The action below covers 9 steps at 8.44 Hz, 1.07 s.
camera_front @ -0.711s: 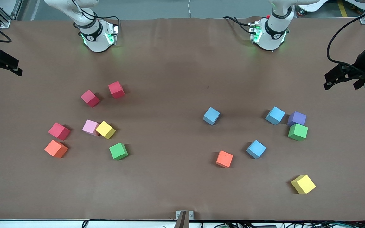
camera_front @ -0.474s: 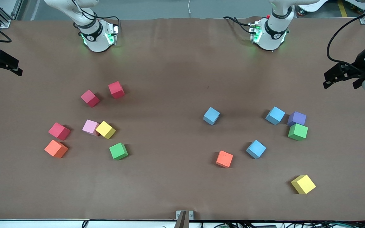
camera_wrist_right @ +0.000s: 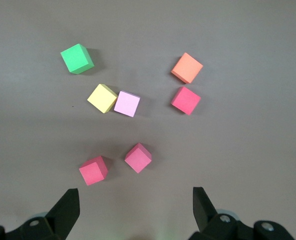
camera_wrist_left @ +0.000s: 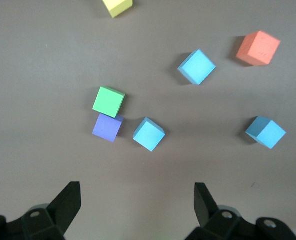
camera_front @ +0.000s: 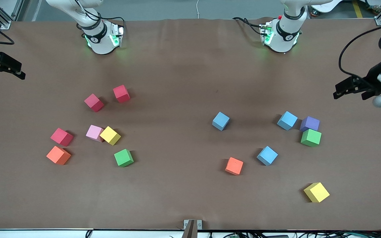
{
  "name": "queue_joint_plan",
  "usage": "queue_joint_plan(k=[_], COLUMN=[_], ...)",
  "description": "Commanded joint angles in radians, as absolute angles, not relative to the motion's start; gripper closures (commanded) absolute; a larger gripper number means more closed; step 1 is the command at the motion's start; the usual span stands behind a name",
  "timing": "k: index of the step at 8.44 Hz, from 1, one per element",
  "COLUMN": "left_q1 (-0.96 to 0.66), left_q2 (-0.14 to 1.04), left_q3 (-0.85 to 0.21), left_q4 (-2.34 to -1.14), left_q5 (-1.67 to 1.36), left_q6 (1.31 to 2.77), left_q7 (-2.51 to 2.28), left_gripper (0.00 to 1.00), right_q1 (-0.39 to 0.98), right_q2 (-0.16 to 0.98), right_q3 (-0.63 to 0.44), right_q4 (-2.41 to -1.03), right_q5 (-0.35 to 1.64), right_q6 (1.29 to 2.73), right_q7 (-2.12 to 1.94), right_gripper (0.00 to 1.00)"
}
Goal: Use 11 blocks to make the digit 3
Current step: 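Reach the right gripper to a red cube while the left gripper reaches a green cube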
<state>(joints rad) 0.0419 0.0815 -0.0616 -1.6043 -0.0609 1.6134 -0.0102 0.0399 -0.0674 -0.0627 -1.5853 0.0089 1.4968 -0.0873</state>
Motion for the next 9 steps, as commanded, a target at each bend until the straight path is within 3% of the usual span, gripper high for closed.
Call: queue_joint_plan(k=[1,5,9], left_q1=[0.043,0.063,0.081], left_q2=[0.089,0.263,0.304], left_q3=[-0.061,-0.061,-0.061], left_q4=[-1.695,-1.749,-1.749], left_q5=[-0.069,0.015,0.031], left_q6=[1.693,1.903,1.945], left_q7=[0.012,0.079,0.086], left_gripper=[0.00,0.00,0.00], right_q1=[0.081,0.126,0.270], right_q2=[-0.078,-0.083,-0.100], right_q3=[-0.061,-0.058,-0.060], right_q4=[-1.679,-1.944,-2.227], right_q5=[0.011,0.029,0.040], right_q6=[1.576,1.808,2.076], right_q7=[-0.054,-0.015,-0.021], right_gripper=[0.00,0.00,0.00])
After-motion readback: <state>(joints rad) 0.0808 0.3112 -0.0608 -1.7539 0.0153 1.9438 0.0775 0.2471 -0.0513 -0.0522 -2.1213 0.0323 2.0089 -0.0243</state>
